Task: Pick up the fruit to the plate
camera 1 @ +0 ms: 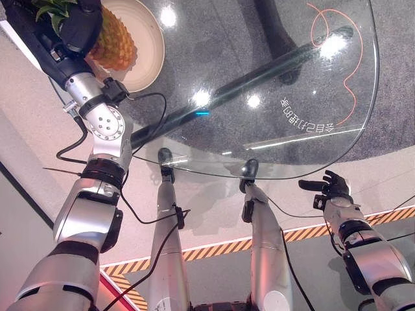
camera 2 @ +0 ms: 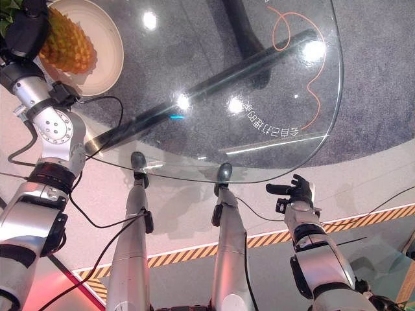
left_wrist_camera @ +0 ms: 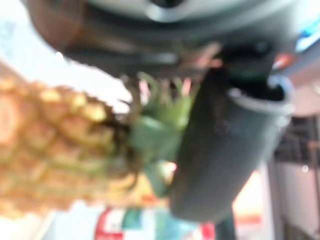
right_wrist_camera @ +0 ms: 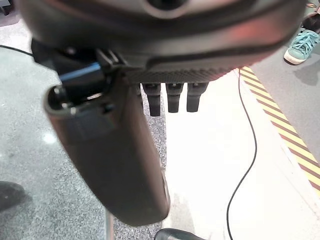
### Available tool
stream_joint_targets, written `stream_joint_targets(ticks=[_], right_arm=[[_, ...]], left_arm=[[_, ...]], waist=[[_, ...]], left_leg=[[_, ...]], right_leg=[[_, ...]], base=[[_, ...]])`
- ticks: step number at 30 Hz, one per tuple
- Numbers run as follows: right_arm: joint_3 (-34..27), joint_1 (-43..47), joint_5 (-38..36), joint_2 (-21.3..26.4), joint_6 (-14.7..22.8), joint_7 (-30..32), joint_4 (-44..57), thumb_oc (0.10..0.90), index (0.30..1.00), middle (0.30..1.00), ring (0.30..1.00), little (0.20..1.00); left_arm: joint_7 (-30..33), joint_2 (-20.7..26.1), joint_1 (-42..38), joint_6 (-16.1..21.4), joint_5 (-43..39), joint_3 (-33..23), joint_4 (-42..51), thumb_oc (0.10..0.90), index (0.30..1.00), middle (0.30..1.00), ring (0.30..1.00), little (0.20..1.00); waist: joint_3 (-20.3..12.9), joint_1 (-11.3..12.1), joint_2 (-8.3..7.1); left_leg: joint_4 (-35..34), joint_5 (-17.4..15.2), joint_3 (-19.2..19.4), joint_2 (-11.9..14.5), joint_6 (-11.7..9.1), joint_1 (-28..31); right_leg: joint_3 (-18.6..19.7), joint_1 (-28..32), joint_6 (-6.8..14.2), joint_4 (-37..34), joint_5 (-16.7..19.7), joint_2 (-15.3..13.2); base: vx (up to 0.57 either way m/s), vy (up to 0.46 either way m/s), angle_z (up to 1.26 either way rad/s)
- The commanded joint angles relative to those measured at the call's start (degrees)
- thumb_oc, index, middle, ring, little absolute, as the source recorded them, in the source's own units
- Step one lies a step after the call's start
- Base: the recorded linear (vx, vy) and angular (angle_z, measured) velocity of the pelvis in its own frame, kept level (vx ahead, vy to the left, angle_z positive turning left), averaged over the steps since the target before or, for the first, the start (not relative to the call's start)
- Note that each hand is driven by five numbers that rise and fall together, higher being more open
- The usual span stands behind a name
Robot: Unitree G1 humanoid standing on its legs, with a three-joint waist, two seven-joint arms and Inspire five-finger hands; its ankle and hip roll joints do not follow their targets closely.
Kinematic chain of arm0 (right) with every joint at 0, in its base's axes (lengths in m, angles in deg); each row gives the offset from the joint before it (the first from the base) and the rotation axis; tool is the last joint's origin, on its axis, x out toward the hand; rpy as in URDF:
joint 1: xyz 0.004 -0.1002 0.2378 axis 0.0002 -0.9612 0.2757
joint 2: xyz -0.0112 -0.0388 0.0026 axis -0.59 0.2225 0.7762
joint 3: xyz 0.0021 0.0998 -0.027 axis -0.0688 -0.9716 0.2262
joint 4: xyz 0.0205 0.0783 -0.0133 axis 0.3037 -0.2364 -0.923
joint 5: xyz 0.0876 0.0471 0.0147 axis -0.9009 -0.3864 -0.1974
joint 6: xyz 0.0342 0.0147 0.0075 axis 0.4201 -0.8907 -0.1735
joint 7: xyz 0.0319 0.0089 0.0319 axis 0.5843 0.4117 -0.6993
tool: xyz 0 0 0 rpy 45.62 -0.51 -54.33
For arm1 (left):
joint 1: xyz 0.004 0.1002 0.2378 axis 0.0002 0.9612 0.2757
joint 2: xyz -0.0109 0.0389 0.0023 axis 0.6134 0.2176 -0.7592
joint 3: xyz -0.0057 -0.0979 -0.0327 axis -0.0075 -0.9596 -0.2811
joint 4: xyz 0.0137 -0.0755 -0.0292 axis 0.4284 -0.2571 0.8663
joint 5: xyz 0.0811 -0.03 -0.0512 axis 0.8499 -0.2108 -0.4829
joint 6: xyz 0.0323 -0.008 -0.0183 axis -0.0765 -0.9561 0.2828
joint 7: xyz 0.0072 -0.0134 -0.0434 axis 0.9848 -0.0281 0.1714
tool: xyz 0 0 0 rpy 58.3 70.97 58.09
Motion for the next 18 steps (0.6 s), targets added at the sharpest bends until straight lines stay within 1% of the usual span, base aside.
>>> stream_joint_targets(ticks=[1, 3, 4, 7, 9, 10, 18], right_arm=[[-1.54, -2.26, 1.13, 2.34, -0.53, 2.95, -2.56, 0.8, 0.9, 0.9, 0.9, 0.9], [-1.69, -2.62, 1.14, 2.44, -0.39, 2.79, -2.78, 0.8, 0.9, 0.9, 0.9, 0.9], [-1.81, -2.4, 1.17, 2.49, -0.4, 2.8, -2.76, 0.8, 0.9, 0.9, 0.9, 0.9], [-1.84, -2.45, 1.16, 2.5, -0.43, 2.84, -2.64, 0.8, 0.9, 0.9, 0.9, 0.9], [-1.97, -2.41, 1.24, 2.61, -0.45, 2.77, -2.66, 0.8, 0.9, 0.9, 0.9, 0.9], [-1.95, -2.61, 1.26, 2.54, -0.43, 2.79, -2.72, 0.8, 0.9, 0.9, 0.9, 0.9], [-2.15, -2.68, 1.21, 2.56, -0.3, 2.86, -2.64, 0.8, 0.9, 0.9, 0.9, 0.9]], left_arm=[[-0.96, 2.51, -1.67, 5.91, 2.71, -2.8, 2.62, 0.8, 0.9, 0.9, 0.9, 0.9], [-1.52, 2.38, -0.79, 5.89, 2.43, -2.96, 2.91, 0.8, 0.9, 0.9, 0.9, 0.9], [-1.56, 2.42, -0.98, 5.84, 2.49, -3.02, 3.0, 0.8, 0.9, 0.9, 0.9, 0.9], [-1.71, 2.23, -0.33, 5.54, 2.41, -3.1, 3.49, 0.8, 0.9, 0.9, 0.9, 0.9], [-1.78, 2.16, -0.02, 5.62, 2.0, -3.31, 3.52, 0.8, 0.9, 0.9, 0.9, 0.9], [-1.81, 2.05, 0.47, 5.61, 1.89, -3.48, 3.56, 0.8, 0.9, 0.9, 0.9, 0.9], [-2.38, 2.26, 1.66, 5.66, 2.11, -4.05, 4.57, 0.8, 0.9, 0.9, 0.9, 0.9]], waist=[[-1.37, 1.04, -1.13], [-1.37, 1.24, -1.02], [-1.37, 1.19, -1.02], [-1.37, 1.34, -0.96], [-1.37, 1.41, -0.98], [-1.37, 1.57, -0.97], [-1.37, 1.99, -1.1]], left_leg=[[10.08, -10.84, -2.44, 1.3, -1.0, -0.9], [10.38, -11.48, -2.42, 1.35, -0.99, -0.32], [10.26, -10.98, -2.45, 1.23, -0.93, -0.78], [10.23, -10.97, -2.51, 1.24, -0.93, -0.73], [10.24, -11.02, -2.5, 1.28, -0.93, -0.69], [10.3, -11.58, -2.46, 1.4, -1.01, -0.08], [10.29, -11.66, -2.61, 1.42, -0.98, 0.32]], right_leg=[[-0.23, 2.93, 1.25, -8.8, 8.03, -0.51], [-0.35, 3.52, 1.31, -8.59, 7.54, -0.53], [-0.34, 3.08, 1.26, -8.75, 8.0, -0.6], [-0.44, 3.18, 1.28, -8.74, 7.97, -0.67], [-0.52, 3.28, 1.29, -8.75, 7.88, -0.71], [-0.57, 3.89, 1.36, -8.66, 7.38, -0.63], [-0.9, 4.55, 1.51, -8.86, 7.42, -0.78]], base=[[0.0, 0.0, 0.0], [0.0, 0.0, 0.0], [0.0, 0.0, 0.0], [0.0, 0.0, 0.0], [0.0, 0.0, 0.0], [0.0, 0.0, 0.0], [0.0, 0.0, 0.0]])
